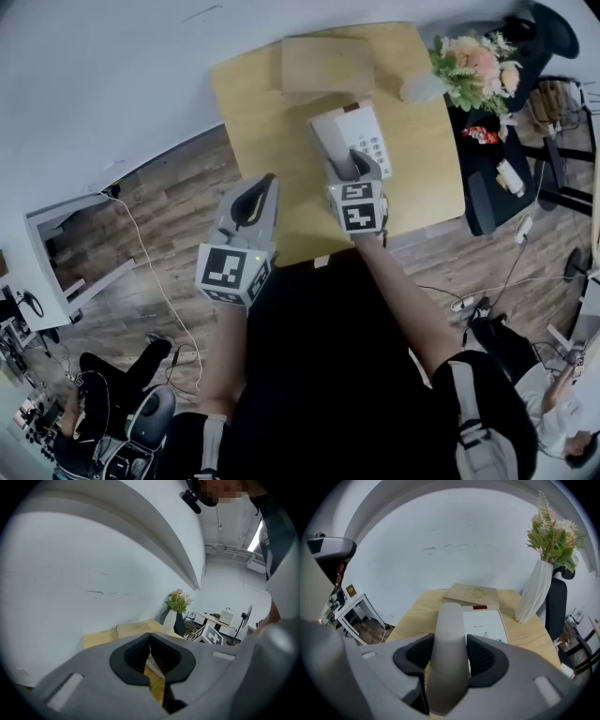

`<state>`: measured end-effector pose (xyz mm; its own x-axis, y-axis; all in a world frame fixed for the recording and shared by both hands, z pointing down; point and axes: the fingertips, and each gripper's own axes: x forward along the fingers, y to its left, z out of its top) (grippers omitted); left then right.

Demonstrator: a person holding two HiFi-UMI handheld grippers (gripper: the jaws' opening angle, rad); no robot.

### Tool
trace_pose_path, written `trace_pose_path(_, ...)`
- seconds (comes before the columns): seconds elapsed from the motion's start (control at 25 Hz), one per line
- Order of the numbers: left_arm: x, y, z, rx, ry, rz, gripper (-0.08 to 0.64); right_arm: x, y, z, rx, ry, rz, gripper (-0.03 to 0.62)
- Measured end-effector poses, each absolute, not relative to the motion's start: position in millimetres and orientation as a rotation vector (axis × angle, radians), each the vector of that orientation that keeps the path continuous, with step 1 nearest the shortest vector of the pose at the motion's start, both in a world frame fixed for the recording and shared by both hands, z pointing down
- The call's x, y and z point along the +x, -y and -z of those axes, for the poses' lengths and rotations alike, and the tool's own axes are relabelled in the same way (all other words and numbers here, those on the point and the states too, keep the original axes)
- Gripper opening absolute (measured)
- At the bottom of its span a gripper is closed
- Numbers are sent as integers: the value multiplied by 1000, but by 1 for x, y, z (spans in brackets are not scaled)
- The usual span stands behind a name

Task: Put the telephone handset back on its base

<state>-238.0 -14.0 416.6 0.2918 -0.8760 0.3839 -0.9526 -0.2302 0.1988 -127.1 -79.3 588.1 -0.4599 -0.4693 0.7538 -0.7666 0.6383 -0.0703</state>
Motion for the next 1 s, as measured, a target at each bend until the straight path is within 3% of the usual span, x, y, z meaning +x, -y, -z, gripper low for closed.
trace_pose_path(1.0,-262,22,-423,2212,1588,-292,11,-130,75,-615,1028,2119,-476,221)
